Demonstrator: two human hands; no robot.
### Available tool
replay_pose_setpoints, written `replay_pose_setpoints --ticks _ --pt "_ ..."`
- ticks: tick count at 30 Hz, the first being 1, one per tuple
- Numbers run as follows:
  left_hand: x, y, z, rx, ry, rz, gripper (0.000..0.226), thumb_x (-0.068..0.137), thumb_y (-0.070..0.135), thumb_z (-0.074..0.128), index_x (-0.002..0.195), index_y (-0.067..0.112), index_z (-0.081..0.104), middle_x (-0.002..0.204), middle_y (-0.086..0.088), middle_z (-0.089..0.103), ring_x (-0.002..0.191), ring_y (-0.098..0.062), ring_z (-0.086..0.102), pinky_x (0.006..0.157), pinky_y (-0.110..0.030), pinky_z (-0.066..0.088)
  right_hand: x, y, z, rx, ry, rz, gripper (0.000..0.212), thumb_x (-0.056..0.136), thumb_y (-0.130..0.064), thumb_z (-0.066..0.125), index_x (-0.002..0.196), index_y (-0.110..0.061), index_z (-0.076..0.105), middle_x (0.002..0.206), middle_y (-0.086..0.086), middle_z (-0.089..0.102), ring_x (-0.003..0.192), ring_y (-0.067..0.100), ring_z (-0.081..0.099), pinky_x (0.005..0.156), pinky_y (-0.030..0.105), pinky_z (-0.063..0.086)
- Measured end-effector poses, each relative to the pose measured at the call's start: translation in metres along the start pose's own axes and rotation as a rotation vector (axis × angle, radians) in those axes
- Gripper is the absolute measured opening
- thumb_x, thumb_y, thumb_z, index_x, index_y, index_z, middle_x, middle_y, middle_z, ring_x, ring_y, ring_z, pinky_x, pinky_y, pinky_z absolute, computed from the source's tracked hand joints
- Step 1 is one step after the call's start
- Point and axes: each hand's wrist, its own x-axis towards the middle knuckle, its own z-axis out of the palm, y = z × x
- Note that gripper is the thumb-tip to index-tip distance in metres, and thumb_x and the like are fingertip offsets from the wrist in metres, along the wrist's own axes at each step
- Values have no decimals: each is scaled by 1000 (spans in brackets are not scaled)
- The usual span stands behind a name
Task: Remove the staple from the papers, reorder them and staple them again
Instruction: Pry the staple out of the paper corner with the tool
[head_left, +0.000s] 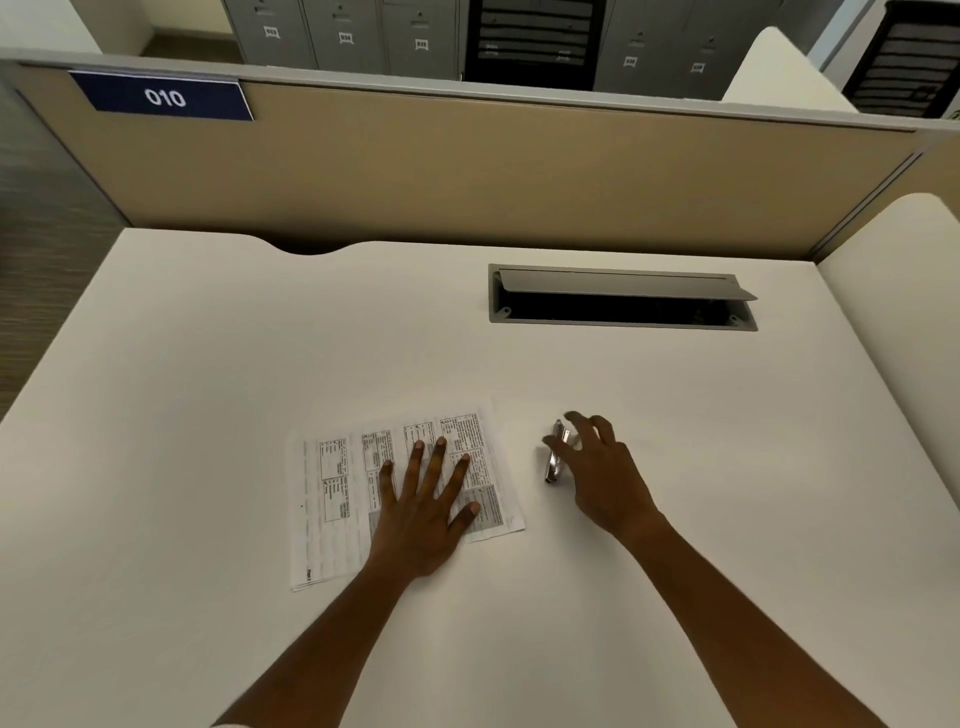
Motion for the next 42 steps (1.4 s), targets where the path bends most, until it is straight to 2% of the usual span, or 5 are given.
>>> replay_pose_setpoints --ticks 8,14,21,28,42 --pt "-1 2 -6 8 -17 4 72 100 72 13 162 36 9 172 -3 1 158 -31 3 119 -64 2 -2 -1 11 -51 24 -129 25 76 -6 73 92 -25 69 128 4 63 129 32 51 89 45 46" --pt "1 0 -9 -54 -52 2 73 97 74 16 160 42 -4 168 4 -21 158 -28 -14 121 -62 -7 -20 -6 19 186 19 -13 7 88 -25 69 92 -31 69 89 -11 64 89 12 65 107 44 16" --pt "5 13 -39 -233 108 11 70 102 63 35 160 28 22 172 0 3 159 -24 -10 123 -54 -5 -26 -21 -5 687 15 2 20 92 -35 64 100 -20 75 82 -2 69 74 16 64 68 39 53" --pt "1 49 -90 -1196 -9 -146 26 94 36 71 116 22 76 109 11 76 103 -12 74 87 -29 62 -28 -43 -23 976 17 98 17 88 -20 75 105 -17 77 91 -4 73 85 15 69 74 35 58" --pt "-19 64 -103 -1928 -362 -731 17 88 14 78 93 -2 77 98 -23 78 83 -28 77 80 -36 65 -47 -61 -24 747 151 -38 15 89 -23 73 104 -18 71 93 -6 65 85 8 64 73 25 56"
